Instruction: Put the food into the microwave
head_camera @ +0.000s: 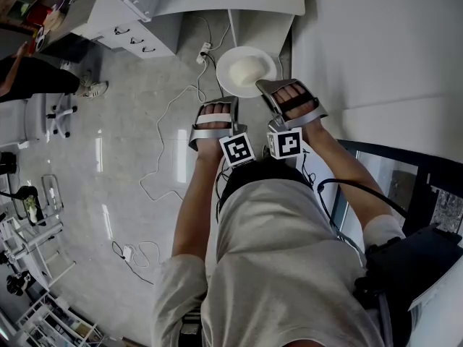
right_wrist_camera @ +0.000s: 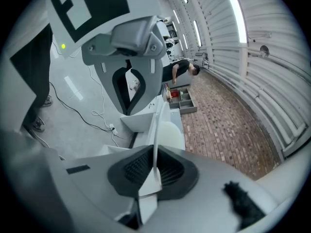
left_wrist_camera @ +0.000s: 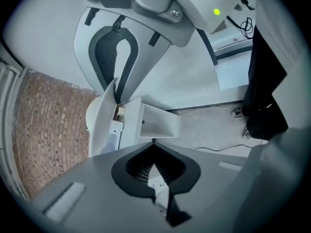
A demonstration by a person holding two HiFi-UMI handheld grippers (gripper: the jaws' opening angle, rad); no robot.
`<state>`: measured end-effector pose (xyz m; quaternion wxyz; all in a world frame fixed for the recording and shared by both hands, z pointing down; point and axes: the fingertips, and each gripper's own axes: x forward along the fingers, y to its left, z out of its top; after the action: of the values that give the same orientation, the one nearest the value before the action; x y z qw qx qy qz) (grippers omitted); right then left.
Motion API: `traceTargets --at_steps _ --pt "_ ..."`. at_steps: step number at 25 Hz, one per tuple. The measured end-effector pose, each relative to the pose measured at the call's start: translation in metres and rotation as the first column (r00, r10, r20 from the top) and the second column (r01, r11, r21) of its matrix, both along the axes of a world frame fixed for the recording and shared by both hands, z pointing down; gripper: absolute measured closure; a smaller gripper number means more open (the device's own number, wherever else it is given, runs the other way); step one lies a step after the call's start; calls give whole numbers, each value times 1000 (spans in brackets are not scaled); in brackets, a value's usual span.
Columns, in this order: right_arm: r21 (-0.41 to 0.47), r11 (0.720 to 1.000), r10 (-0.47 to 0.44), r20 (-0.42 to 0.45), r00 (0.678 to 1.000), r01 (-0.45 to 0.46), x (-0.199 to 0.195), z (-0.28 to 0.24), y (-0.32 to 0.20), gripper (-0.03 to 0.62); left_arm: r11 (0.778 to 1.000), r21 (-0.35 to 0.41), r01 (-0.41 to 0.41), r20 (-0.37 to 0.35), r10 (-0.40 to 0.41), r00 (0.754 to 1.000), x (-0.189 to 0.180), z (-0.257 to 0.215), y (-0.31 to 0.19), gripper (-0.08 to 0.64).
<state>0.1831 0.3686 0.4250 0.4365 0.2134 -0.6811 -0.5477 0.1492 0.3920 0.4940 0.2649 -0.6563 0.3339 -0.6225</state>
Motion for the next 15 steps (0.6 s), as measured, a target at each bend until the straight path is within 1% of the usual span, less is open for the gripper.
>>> traceTargets --at_steps 2,7,11,15 --pt "-8 1000 3 -4 1000 -3 -6 1 0 566 1000 10 0 -1 0 1000 -5 -2 -1 554" --pt "-14 1000 15 -20 1000 -15 -19 0 0 566 1000 -3 -8 -23 8 1000 -18 -5 -1 554" --pt "-10 999 33 -30 999 -33 -32 -3 -5 566 1000 24 -14 -28 15 999 -34 -12 -8 553" --pt "10 999 46 -37 998 -45 -45 -10 -9 566 997 68 -30 -17 31 999 -46 -23 -11 553"
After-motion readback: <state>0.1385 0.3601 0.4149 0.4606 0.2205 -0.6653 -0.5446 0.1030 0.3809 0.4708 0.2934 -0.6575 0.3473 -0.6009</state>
